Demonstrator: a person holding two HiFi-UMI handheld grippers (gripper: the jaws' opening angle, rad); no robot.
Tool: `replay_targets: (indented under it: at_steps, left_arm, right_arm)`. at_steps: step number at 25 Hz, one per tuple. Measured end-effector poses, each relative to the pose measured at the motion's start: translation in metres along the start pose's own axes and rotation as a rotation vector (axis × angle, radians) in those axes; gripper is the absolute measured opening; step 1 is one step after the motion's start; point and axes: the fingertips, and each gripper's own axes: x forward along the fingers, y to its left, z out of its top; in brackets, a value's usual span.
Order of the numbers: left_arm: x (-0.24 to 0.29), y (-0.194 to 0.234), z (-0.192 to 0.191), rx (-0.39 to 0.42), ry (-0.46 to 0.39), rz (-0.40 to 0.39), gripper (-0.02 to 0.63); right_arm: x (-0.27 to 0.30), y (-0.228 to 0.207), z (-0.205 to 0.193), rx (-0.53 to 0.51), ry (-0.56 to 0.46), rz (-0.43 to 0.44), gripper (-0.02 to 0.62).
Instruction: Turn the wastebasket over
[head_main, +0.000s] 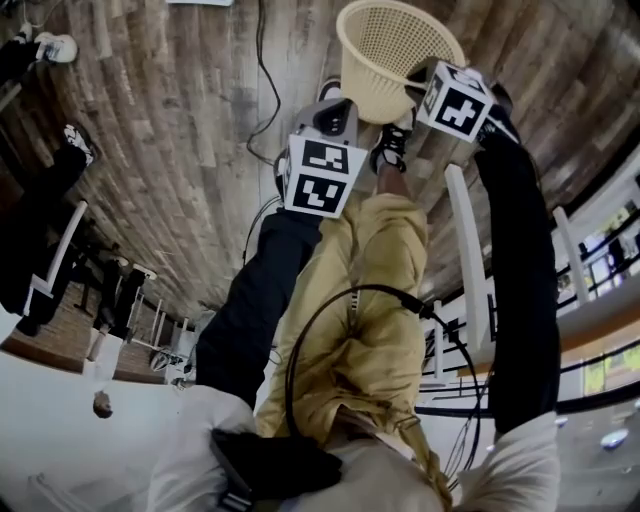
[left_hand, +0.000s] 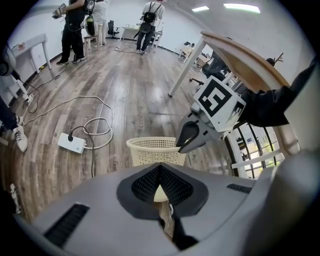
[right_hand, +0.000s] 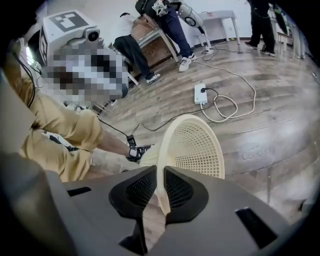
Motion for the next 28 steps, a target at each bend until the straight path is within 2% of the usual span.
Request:
replay_targets:
  at_steps: [4, 8, 10, 12, 15, 20, 24, 28]
  left_arm:
    - [0.003, 0.008, -0.01, -0.016, 0.011, 0.011, -0.003]
    - [0.006, 0.017, -0.016, -0.033, 0.011, 0.023, -0.003]
    - [0.007, 0.02, -0.021, -0.039, 0.014, 0.03, -0.003]
    - [0.007, 0.021, -0.025, -0.04, 0.017, 0.032, -0.003]
    - [0.006, 0.019, -0.025, -0.032, 0.02, 0.031, -0.003]
    - [-0.005, 0.018, -0.015, -0.02, 0.005, 0.034, -0.003]
    - [-0.023, 0.006, 0.002, 0.005, -0.024, 0.028, -0.003]
    - [-0.06, -0.014, 0.026, 0.036, -0.059, 0.022, -0.003]
  right_arm:
    - [0.023, -0.023, 0.001, -0.041, 0.042, -0.049, 0.061]
    - [0.024, -0.07, 0.006, -0.083, 0.083, -0.25, 0.061]
    - [0.024, -0.087, 0.006, -0.056, 0.076, -0.328, 0.063]
    - [0.024, -0.096, 0.004, -0.001, 0.053, -0.369, 0.063]
    - [0.022, -0.096, 0.0, 0.067, 0.015, -0.385, 0.066]
    - [-0.003, -0.093, 0.009, 0.081, -0.038, -0.464, 0.1]
    - [-0.048, -0.083, 0.02, 0.109, -0.079, -0.529, 0.106]
    - [-0.115, -0.051, 0.044, 0.192, -0.184, -0.602, 0.104]
